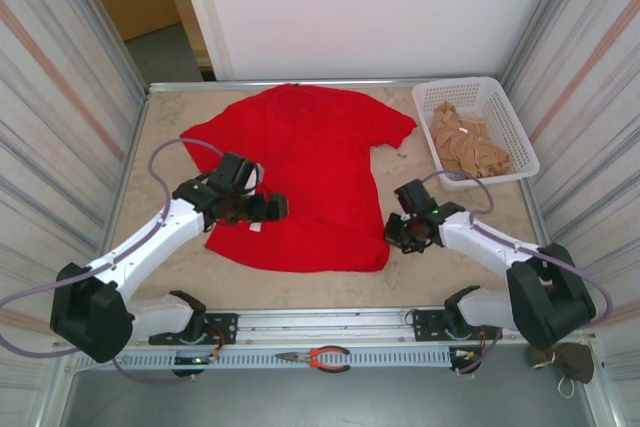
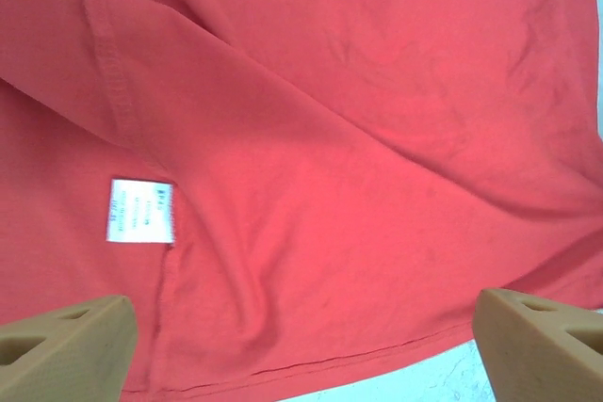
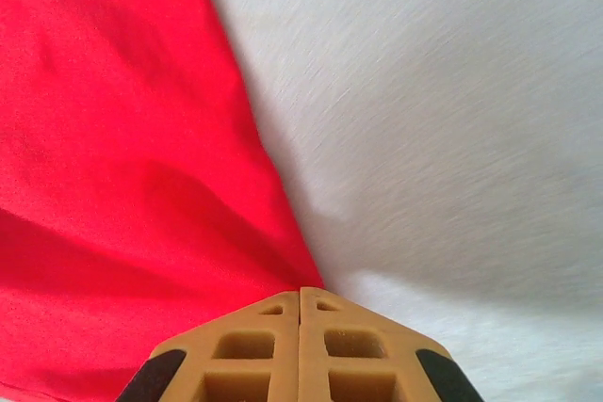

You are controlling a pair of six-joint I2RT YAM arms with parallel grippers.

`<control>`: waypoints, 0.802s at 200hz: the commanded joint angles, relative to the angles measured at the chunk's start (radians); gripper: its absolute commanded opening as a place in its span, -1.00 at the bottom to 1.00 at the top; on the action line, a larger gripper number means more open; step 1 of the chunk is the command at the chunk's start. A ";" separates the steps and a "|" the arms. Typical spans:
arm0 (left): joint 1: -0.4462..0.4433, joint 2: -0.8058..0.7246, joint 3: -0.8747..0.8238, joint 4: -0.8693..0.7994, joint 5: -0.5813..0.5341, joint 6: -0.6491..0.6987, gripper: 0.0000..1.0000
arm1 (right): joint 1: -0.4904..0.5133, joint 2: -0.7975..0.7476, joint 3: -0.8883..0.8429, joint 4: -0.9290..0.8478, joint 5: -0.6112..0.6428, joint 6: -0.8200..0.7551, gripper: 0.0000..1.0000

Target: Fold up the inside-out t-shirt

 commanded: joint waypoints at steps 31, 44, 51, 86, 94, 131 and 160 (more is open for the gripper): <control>-0.135 0.006 0.045 -0.037 -0.037 0.116 0.85 | -0.170 -0.105 0.045 -0.167 -0.025 -0.139 0.13; -0.199 0.024 0.045 -0.041 -0.074 0.121 0.85 | -0.154 -0.155 0.065 -0.197 -0.036 -0.134 0.14; -0.227 0.034 0.043 -0.044 -0.094 0.119 0.85 | -0.136 -0.187 0.070 -0.208 -0.040 -0.122 0.14; -0.273 0.030 -0.013 0.002 -0.128 0.043 0.85 | 0.064 -0.302 0.085 -0.251 0.053 0.000 0.12; -0.272 0.019 -0.028 0.016 -0.138 0.026 0.85 | 0.116 -0.307 0.077 -0.252 0.083 0.034 0.12; -0.269 -0.013 -0.037 0.026 -0.175 -0.009 0.86 | 0.309 -0.291 0.000 -0.159 0.167 0.177 0.20; -0.250 -0.021 -0.037 0.006 -0.195 -0.021 0.87 | 0.416 -0.158 0.041 -0.108 0.218 0.161 0.16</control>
